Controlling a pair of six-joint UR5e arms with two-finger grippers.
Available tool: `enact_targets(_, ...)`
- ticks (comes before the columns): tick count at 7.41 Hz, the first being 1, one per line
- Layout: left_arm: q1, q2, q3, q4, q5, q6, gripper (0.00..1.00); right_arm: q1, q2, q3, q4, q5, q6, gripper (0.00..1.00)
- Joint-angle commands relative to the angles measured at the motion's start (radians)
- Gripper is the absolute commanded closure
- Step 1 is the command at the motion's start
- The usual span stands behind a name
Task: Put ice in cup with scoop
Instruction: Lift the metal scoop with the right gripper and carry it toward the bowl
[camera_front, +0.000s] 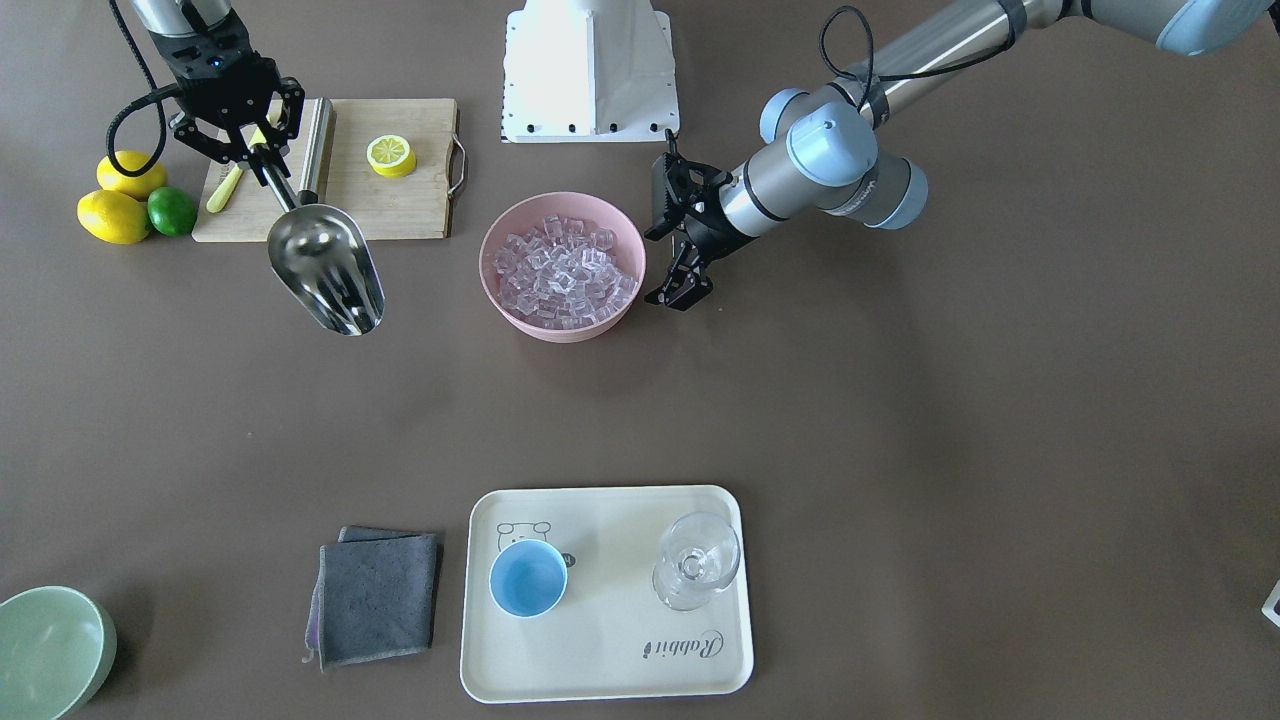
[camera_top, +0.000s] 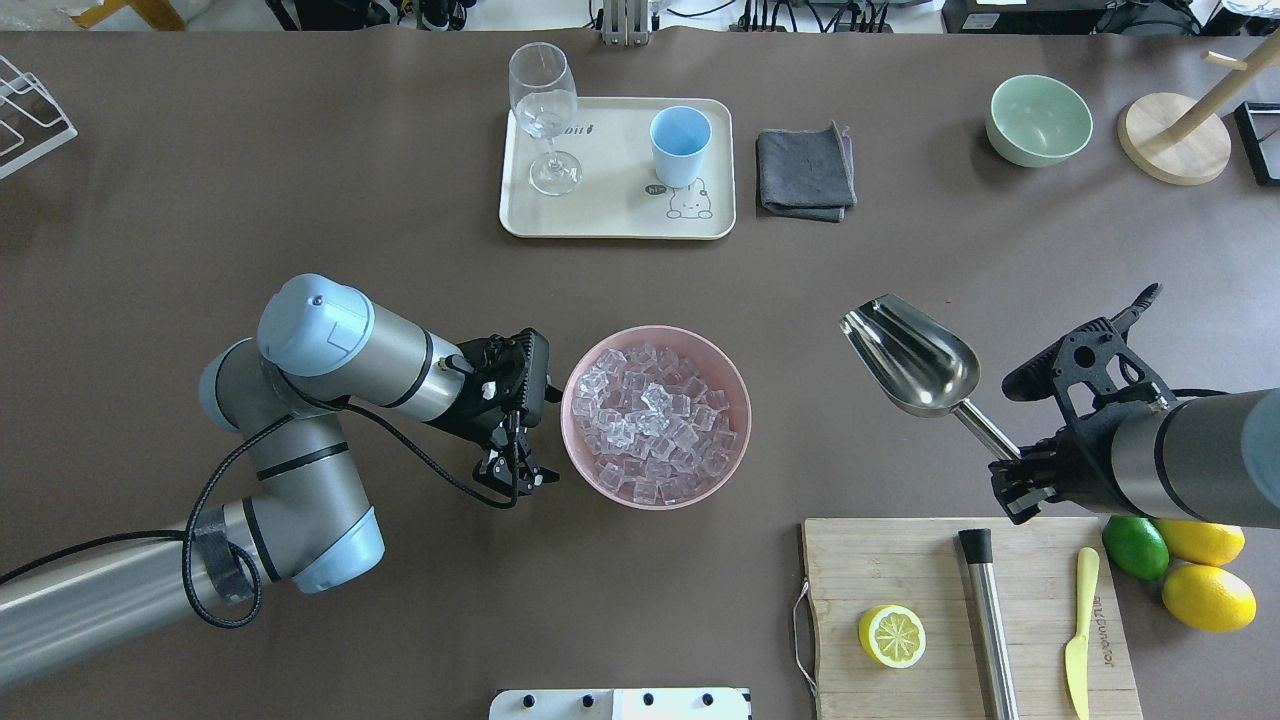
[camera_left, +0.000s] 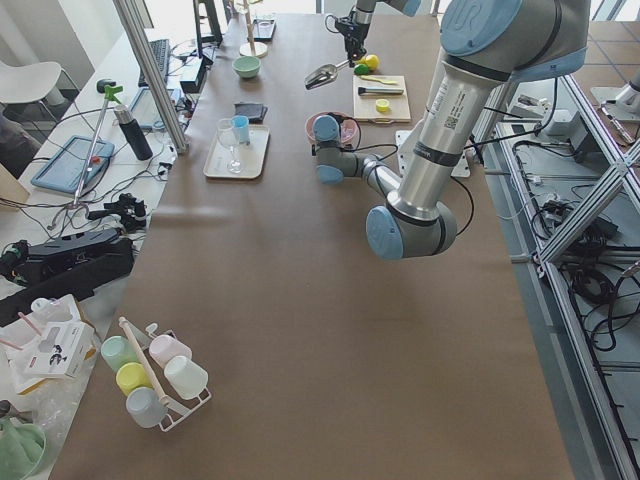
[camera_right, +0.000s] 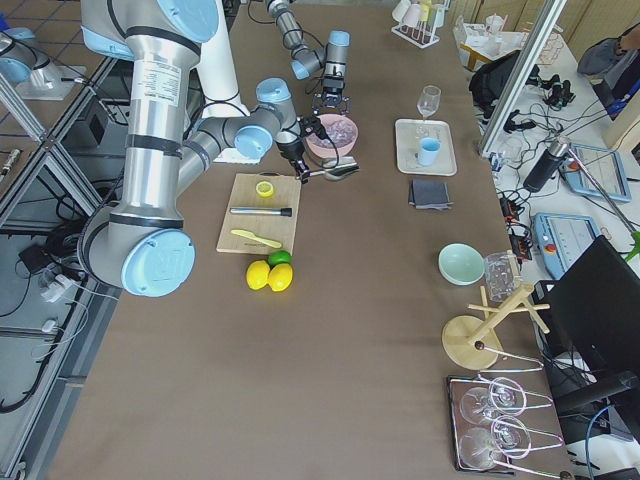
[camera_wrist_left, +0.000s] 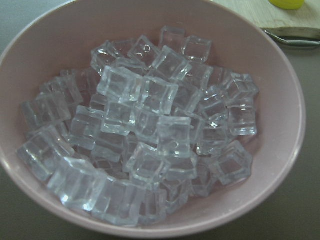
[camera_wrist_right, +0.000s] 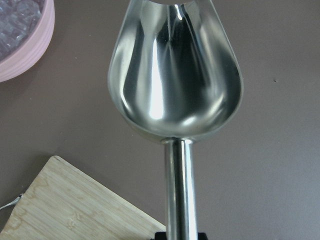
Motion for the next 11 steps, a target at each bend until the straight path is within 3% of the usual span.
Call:
enact_targets(1, -0.001, -0.001, -0.001, -0.001, -0.002, 0.000, 0.02, 0.003, 0.046, 0.051, -0.109, 0.008, -0.240, 1.00)
enact_targets(3, -0.001, -0.001, -0.001, -0.001, -0.002, -0.002, 0.02, 0.004, 0.153, 0.057, -0.210, -0.001, -0.433, 1.00)
enact_targets(5, -0.002, 0.001, -0.001, -0.004, -0.002, -0.002, 0.02, 0.004, 0.354, 0.053, -0.473, -0.009, -0.570, 1.00)
enact_targets(9, -0.002, 0.002, -0.001, -0.004, -0.002, 0.000, 0.02, 0.004, 0.416, 0.018, -0.604, -0.102, -0.710, 1.00)
enact_targets(10, -0.002, 0.002, -0.001, -0.004, -0.001, -0.002, 0.02, 0.004, 0.472, 0.016, -0.678, -0.116, -0.745, 1.00)
enact_targets(11, -0.002, 0.002, -0.001, -0.004, 0.000, -0.002, 0.02, 0.004, 0.585, 0.013, -0.835, -0.138, -0.793, 1.00)
